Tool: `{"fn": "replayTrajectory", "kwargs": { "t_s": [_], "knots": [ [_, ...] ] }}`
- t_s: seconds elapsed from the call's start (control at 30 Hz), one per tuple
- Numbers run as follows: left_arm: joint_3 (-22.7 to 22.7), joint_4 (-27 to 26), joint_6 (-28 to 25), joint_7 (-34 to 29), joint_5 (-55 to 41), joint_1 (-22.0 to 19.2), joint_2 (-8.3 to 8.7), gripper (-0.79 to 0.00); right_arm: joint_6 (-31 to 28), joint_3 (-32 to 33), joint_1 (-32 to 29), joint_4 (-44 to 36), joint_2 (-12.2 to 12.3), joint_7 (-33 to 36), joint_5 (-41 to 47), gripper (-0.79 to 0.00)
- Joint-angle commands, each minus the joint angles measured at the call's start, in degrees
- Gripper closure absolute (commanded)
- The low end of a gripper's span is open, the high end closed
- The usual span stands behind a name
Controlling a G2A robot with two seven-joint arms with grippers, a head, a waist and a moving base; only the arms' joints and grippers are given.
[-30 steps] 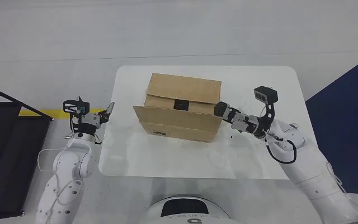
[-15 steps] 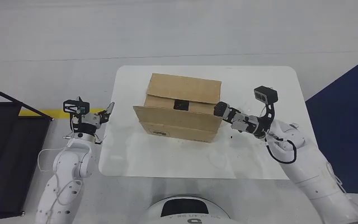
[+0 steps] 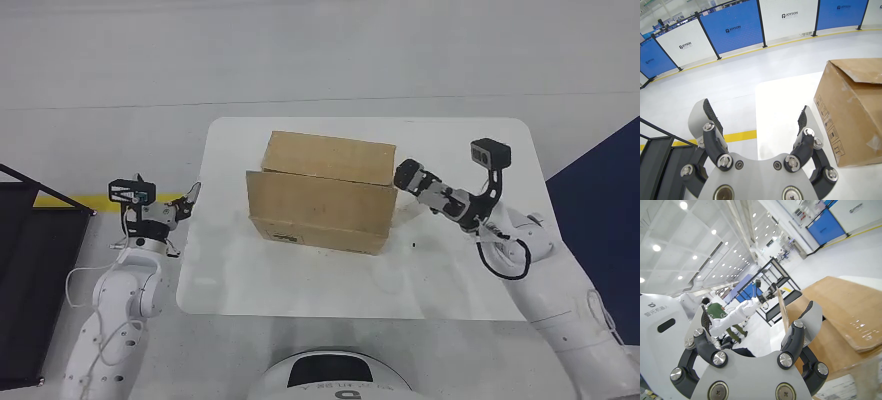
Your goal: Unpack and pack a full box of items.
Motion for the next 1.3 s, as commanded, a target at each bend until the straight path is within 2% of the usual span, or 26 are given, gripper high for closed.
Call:
{"fn": "replayTrajectory", "kwargs": {
  "t_s": [0.0, 0.2, 0.33, 0.43, 0.63, 0.77, 0.93, 1.07, 1.27],
  "knots": [
    [-1.14, 1.07, -1.03, 0.99, -0.89, 0.12, 0.05, -0.785, 1.56, 0.72, -1.08, -2.36, -0.22, -4.47, -4.14, -0.785],
    [-3.82, 4.37, -4.40, 2.78, -3.43, -0.17, 0.18, -0.785, 6.79, 1.38, -4.12, -8.67, -0.69, -10.13, -12.82, -0.785],
    [-5.02, 6.75, -6.36, 3.50, -3.90, -0.82, 0.29, -0.785, 14.22, 1.40, -5.02, -10.85, -1.04, -13.50, -22.01, -0.785],
    [-5.80, 8.53, -7.85, 3.92, -3.18, -1.38, 0.44, -0.785, 18.93, 1.04, -6.22, -11.76, -1.12, -13.16, -25.51, -0.785],
    [-6.66, 10.84, -10.59, 5.15, -1.60, -2.44, 0.68, -0.785, 22.49, 4.40, -10.28, -13.59, -0.94, -16.19, -29.19, -0.785],
    [-6.30, 11.38, -12.49, 6.63, -0.04, -2.86, 0.77, -0.785, 25.95, 7.04, -12.43, -13.59, -0.71, -16.29, -31.90, -0.785],
    [-4.91, 11.04, -13.78, 6.82, 0.38, -3.23, 0.65, -0.785, 30.49, 5.93, -11.69, -12.74, -0.90, -12.59, -33.02, -0.785],
    [-3.71, 10.19, -13.71, 6.97, 1.37, -3.43, 0.54, -0.785, 30.04, 3.26, -9.27, -11.38, -1.39, -10.16, -31.06, -0.785],
    [-2.91, 9.78, -13.56, 7.27, 2.41, -3.39, 0.44, -0.785, 21.84, 0.84, -6.59, -7.80, -2.19, -7.87, -18.81, -0.785]
  ]
}}
